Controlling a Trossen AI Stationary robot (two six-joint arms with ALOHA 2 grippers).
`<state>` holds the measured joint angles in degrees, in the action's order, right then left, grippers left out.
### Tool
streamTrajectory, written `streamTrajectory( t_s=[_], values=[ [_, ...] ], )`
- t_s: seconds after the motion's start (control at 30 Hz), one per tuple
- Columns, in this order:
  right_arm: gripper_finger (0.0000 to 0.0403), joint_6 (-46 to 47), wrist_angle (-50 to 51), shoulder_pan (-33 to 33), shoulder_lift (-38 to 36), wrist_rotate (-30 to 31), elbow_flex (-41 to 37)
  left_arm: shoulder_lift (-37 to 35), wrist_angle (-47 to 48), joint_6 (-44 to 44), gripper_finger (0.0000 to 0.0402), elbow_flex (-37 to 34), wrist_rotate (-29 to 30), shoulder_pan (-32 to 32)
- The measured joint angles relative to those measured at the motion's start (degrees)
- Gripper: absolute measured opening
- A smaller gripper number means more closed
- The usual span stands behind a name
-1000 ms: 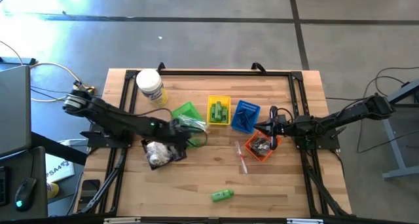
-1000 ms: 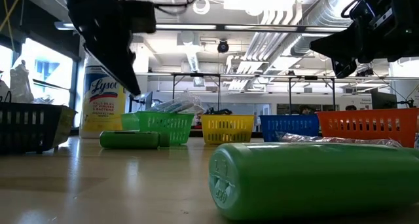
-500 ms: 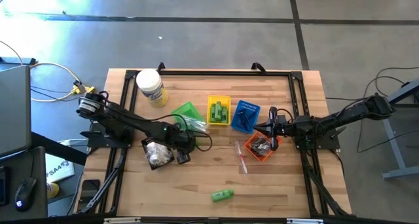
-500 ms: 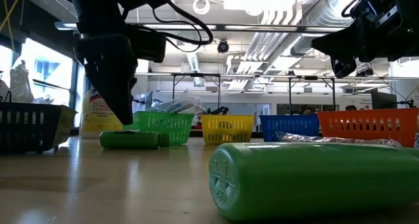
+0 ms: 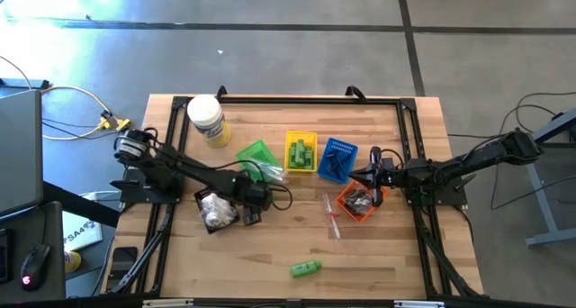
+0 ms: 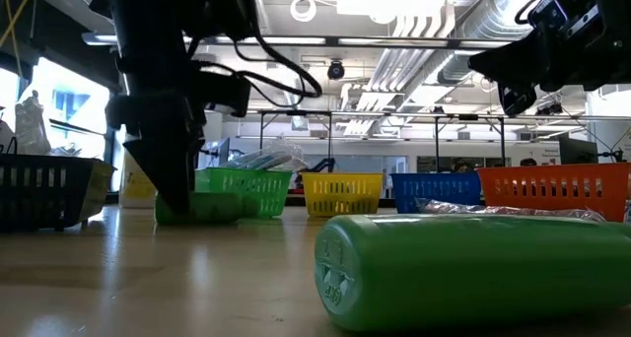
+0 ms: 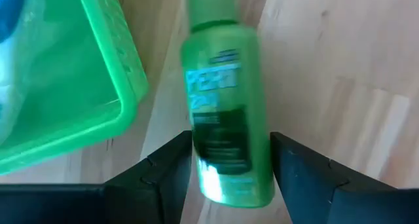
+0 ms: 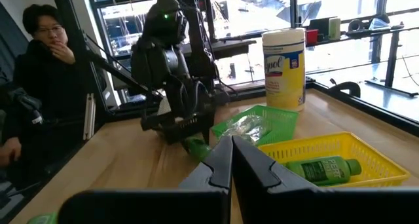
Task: Pick & Place Travel size toiletries
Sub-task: Put the shampoo bottle into the yellow bin
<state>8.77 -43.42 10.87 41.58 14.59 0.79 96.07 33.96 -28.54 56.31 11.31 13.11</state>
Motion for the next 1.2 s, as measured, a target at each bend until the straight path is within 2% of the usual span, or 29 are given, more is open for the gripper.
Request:
streamTrajectory(
  t_s=[0.23,0.43,0.63,0.87,1.2],
  values=[
    [0.0003,0.1,-0.12,0.0,0.0,-0.16,-0.01,2.32,-0.11,0.35,0.0196,0.11,-0.39,-1.93],
    [0.0003,0.18,-0.22,0.0,0.0,-0.18,0.01,2.34,-1.01,4.63,0.0194,0.07,-0.51,-1.86],
    [0.0003,0.2,-0.54,0.0,0.0,-0.2,0.0,2.37,-1.16,4.74,0.015,0.07,-1.73,-1.84],
    [0.0003,0.2,-0.53,0.0,0.0,-0.23,0.0,2.41,-2.05,5.92,0.0146,0.04,-1.96,-1.86],
    [0.0003,0.23,-1.13,0.02,0.0,-2.92,0.01,-2.73,-7.11,8.79,0.0125,0.2,-4.94,-0.2]
  ],
)
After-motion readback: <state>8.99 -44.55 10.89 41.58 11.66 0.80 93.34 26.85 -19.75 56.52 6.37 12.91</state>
